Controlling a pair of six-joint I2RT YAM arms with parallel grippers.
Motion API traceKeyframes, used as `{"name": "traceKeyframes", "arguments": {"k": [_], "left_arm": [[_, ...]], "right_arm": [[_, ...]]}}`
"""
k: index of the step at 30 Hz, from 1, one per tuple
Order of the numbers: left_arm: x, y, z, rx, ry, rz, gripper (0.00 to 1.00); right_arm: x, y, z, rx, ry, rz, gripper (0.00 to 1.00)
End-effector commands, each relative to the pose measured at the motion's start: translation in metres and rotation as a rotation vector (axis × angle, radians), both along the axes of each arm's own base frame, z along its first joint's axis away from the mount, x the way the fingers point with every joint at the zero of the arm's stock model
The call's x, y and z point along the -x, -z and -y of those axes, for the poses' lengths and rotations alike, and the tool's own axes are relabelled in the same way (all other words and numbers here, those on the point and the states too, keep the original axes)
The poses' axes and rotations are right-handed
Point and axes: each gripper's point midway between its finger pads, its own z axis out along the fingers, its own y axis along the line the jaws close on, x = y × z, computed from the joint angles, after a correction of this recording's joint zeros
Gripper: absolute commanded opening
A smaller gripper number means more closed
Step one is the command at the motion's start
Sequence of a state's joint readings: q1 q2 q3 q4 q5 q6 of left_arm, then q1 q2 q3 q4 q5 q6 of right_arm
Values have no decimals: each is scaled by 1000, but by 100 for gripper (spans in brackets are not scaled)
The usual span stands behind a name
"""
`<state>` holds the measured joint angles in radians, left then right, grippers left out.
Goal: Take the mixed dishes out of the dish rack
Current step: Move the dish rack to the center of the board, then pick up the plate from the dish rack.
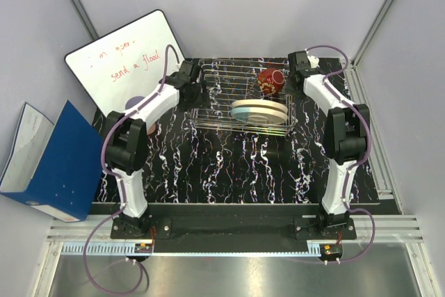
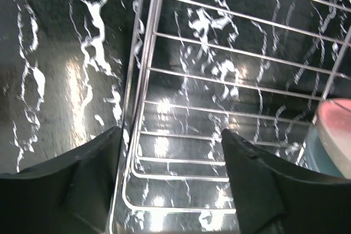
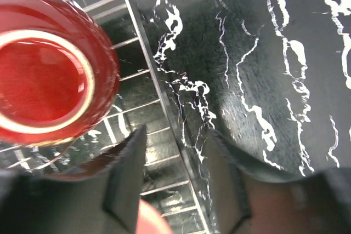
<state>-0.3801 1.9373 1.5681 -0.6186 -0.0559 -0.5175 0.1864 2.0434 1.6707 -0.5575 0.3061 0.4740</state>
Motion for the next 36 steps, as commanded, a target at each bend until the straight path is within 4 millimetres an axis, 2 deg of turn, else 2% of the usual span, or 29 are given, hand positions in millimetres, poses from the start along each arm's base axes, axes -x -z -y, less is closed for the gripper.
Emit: {"name": "traceKeyframes", "arguments": {"k": [1, 4, 5, 8, 9, 13, 15, 17, 18, 19, 20, 21, 22, 23, 25, 26, 27, 28, 29, 30, 32, 33, 36], "left_arm": [[5, -71, 16, 80, 26, 135, 79], [7, -96, 17, 86, 28, 192, 81], [8, -102, 21, 84, 38, 206, 81], [10, -126, 24, 80, 49, 264, 86], [10, -133, 25, 84, 52, 281, 90], [13, -173, 33, 110, 109, 369, 93], [17, -183, 45, 126, 207, 390, 93], [22, -189, 58, 123, 323, 415, 93], [29, -190, 70, 144, 396, 414, 93], [35, -190, 78, 138, 444, 425, 93], [39, -185, 81, 112, 502, 435, 93], [42, -188, 89, 126, 552, 469, 93], [49, -193, 94, 115, 608, 512, 94], [55, -188, 105, 147, 674, 531, 95], [65, -192, 115, 148, 770, 571, 96], [67, -192, 120, 145, 803, 582, 97], [66, -190, 124, 127, 829, 591, 98], [67, -189, 128, 97, 862, 604, 99], [62, -189, 127, 64, 856, 618, 99], [58, -188, 129, 43, 861, 627, 99], [44, -187, 126, -48, 840, 656, 99], [40, -184, 126, -72, 840, 658, 99], [23, -175, 129, -117, 868, 663, 99]], "right_arm": [[-1, -76, 4, -23, 82, 172, 62], [3, -100, 10, -8, 98, 213, 73], [4, -106, 11, -6, 102, 225, 80], [4, -136, 13, -17, 108, 288, 91], [7, -147, 14, -18, 111, 302, 91], [15, -188, 11, -49, 94, 375, 92], [27, -212, 10, -78, 85, 424, 92], [37, -217, 9, -105, 76, 450, 91], [50, -237, 6, -140, 58, 500, 90], [58, -222, 4, -148, 44, 480, 90], [62, -228, 2, -167, 30, 514, 89], [77, -243, -1, -201, 5, 557, 89], [85, -227, -2, -206, -9, 532, 88], [91, -230, -11, -241, -56, 549, 88], [112, -223, -17, -276, -95, 547, 87], [123, -231, -26, -315, -151, 571, 87], [130, -216, -28, -321, -165, 542, 86], [137, -212, -32, -332, -178, 534, 86], [147, -218, -36, -354, -199, 555, 86], [154, -206, -38, -369, -207, 534, 86], [168, -212, -42, -390, -232, 560, 86], [173, -206, -42, -390, -232, 551, 86], [188, -206, -44, -400, -263, 549, 86]]}}
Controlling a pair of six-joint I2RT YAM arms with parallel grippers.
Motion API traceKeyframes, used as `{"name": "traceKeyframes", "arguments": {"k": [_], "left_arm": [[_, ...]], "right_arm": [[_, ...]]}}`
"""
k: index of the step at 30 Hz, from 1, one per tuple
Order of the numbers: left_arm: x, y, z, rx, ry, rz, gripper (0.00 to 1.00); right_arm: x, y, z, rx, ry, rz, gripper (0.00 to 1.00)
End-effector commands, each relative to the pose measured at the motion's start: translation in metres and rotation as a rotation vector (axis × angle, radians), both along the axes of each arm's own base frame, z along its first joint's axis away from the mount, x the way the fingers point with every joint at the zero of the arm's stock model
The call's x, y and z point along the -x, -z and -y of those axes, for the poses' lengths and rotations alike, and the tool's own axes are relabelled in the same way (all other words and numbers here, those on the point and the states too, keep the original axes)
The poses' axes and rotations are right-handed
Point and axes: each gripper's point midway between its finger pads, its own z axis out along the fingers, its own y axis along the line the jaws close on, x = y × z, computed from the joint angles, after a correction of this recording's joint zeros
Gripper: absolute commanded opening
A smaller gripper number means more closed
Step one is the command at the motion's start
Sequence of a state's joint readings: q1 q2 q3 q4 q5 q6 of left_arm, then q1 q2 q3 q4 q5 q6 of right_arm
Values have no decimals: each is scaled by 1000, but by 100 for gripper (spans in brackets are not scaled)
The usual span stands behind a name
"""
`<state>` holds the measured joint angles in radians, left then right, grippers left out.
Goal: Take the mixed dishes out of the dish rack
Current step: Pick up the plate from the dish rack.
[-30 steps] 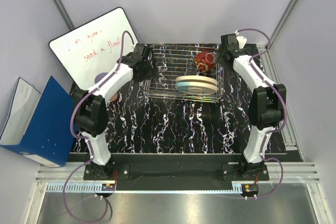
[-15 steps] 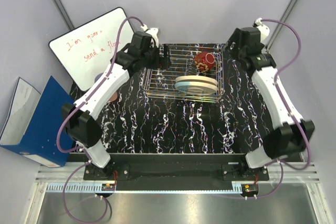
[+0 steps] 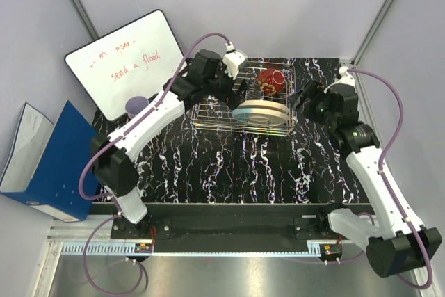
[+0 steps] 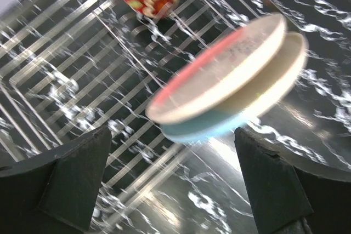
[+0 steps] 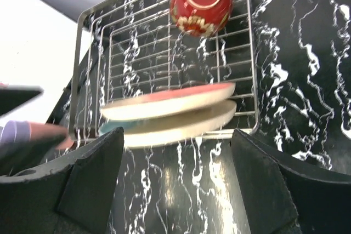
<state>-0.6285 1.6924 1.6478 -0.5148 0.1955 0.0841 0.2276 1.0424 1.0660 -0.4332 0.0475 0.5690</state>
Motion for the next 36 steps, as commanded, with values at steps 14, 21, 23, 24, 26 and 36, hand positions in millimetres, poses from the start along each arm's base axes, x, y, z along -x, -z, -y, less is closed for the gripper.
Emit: {"name": "traceKeyframes", "arguments": {"k": [14, 21, 23, 24, 26, 36], "left_arm": [[-22, -25, 6, 12, 190, 270, 90], [-32, -3, 17, -29, 277, 222, 87], [-32, -1, 20, -16, 315, 223, 86], [-38, 3, 20, -32, 317, 237, 85], [-43, 7, 20, -43, 334, 244, 85], [-60, 28, 30, -48, 467, 281, 80]], "right_arm": [[41, -20, -7, -37, -91, 87, 86], [39, -14, -13, -61, -107, 74, 86], [39, -15, -13, -61, -107, 72, 86], [39, -12, -13, -57, -106, 64, 86], [39, -11, -12, -54, -104, 58, 86], [36, -3, -9, -17, -97, 21, 86]]}}
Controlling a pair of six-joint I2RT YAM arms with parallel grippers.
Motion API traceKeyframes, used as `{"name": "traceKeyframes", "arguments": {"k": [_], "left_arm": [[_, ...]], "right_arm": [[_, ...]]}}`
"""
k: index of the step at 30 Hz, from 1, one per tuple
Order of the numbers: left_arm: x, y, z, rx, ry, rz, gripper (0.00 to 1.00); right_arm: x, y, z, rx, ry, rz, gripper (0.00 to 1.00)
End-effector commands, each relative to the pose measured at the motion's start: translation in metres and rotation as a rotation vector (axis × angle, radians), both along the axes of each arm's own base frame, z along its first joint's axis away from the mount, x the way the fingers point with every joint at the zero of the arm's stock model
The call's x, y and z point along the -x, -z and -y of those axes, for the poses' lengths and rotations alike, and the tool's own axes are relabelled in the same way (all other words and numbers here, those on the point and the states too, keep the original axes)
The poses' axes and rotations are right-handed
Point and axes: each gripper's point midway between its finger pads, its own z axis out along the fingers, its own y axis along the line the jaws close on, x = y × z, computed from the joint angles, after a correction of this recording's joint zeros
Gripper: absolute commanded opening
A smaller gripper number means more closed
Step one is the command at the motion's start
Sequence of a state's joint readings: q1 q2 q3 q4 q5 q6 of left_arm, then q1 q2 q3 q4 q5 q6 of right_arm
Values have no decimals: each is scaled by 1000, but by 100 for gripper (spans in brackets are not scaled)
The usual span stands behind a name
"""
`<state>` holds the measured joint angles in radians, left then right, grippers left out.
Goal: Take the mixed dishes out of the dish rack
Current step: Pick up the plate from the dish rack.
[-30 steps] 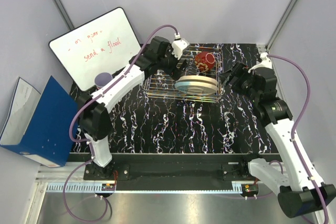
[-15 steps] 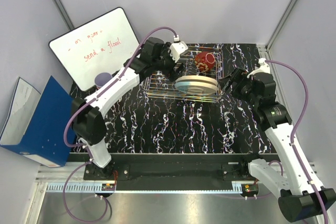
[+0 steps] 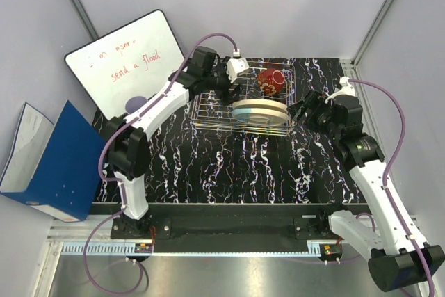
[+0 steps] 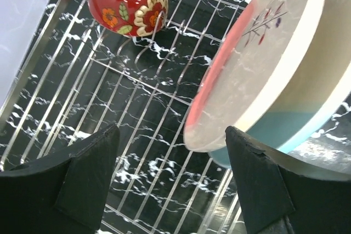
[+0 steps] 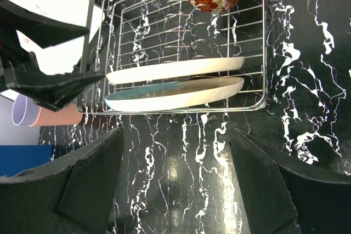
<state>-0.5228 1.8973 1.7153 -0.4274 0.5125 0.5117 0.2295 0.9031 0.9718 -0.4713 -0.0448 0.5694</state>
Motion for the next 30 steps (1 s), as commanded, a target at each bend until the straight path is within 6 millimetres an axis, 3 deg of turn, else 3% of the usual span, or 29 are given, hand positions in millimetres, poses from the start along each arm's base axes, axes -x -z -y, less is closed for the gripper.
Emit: {"name": "traceKeyframes", "arguments": {"k": [1, 10, 19, 24, 30], "left_arm": [[-10, -11, 18, 45, 108, 82, 79], [17, 3, 18, 59, 194, 43, 76], [-3, -38, -2, 77, 105, 163, 76], [3, -44, -4, 90, 119, 166, 76], [12, -38, -6, 81, 146, 158, 76]], "right_arm": [[-2, -9, 0, 21, -8, 19, 86], [-7, 6, -3, 11, -6, -14, 86], [-7, 9, -5, 0, -14, -20, 86], [-8, 9, -7, -5, -17, -20, 86], [-9, 13, -10, -18, -29, -29, 86]]}}
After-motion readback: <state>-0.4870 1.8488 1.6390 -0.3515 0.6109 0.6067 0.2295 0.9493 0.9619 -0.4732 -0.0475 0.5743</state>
